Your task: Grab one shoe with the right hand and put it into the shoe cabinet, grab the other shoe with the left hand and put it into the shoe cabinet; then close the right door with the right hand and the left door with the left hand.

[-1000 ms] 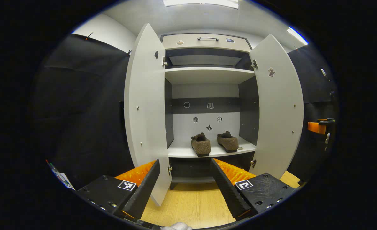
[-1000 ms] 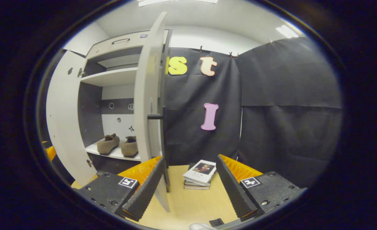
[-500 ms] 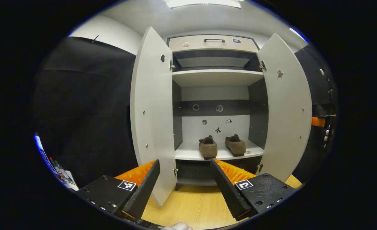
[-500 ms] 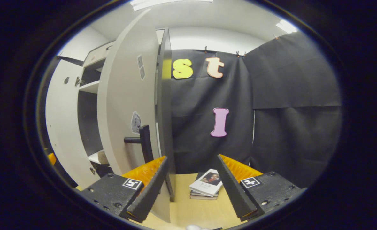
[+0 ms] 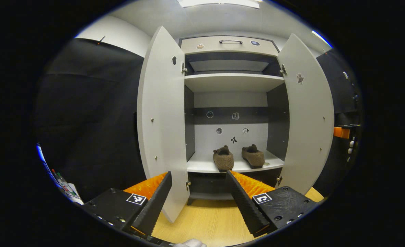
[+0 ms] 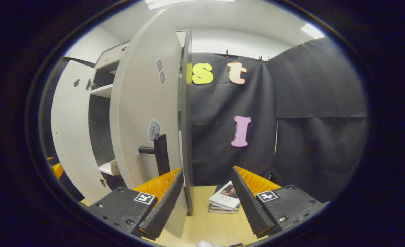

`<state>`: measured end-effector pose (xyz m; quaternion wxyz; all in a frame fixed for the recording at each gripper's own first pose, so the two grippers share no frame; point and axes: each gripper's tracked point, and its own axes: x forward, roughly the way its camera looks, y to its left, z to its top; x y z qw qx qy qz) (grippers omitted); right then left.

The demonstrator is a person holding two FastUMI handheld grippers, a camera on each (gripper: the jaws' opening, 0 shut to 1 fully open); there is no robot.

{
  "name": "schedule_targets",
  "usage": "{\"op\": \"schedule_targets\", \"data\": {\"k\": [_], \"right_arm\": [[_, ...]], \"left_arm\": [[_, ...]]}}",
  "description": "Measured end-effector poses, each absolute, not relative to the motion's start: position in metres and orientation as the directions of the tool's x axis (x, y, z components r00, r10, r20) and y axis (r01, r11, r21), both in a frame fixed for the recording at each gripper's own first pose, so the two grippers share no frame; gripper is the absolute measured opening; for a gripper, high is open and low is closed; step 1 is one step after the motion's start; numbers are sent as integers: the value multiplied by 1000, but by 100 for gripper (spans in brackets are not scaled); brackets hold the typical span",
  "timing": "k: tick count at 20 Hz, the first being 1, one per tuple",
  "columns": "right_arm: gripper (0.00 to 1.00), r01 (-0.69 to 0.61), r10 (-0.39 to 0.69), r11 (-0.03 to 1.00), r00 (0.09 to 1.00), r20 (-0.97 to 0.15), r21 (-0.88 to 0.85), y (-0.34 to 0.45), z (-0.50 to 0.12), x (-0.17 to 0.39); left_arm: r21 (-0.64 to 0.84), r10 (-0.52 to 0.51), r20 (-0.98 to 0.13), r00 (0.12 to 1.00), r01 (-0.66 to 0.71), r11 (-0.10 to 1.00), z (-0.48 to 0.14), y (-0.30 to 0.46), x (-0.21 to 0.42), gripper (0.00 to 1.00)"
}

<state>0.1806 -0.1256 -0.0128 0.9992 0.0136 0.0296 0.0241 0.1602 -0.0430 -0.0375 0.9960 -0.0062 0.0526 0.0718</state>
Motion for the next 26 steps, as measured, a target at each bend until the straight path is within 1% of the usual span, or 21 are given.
{"op": "schedule_targets", "data": {"k": [2,3,5,6,7,8,9,10,14,18,25,26], "right_arm": [[93,-102,103,995,993,-63,18,-95,-13,178],[87,-130,131,991,989,-64,13,-79,-14,178],[87,-157,158,987,985,-67,21,-55,-16,178],[93,-153,154,988,986,-68,23,-48,-15,178],[94,-162,164,986,985,-61,29,-39,-13,176],[96,-181,183,983,981,-55,41,-27,-11,172],[94,-197,199,979,979,-53,46,-18,-11,167],[95,-216,218,976,975,-50,40,-7,-11,160],[98,-246,245,969,966,-79,5,28,-29,131],[98,-256,254,967,958,-133,6,59,-60,102],[98,-239,242,970,941,-237,43,93,-108,62],[96,-229,233,972,942,-243,45,94,-110,59]], "left_arm": [[-4,146,-107,984,-147,989,-39,-35,159,96],[-4,148,-109,983,-149,989,-39,-30,158,96],[0,154,-112,982,-155,988,-40,-19,157,96],[3,159,-116,980,-160,987,-41,-12,157,96],[4,162,-120,979,-163,987,-42,-5,156,96],[3,161,-126,979,-162,987,-44,0,156,96],[4,163,-129,978,-164,987,-45,7,156,96],[6,164,-129,978,-165,986,-45,13,155,96],[0,158,-137,978,-159,987,-49,38,157,96],[41,169,-119,978,-165,985,-43,74,158,96],[80,248,-91,965,-241,967,-35,165,182,96],[85,266,-88,960,-259,962,-35,177,189,96]]}}
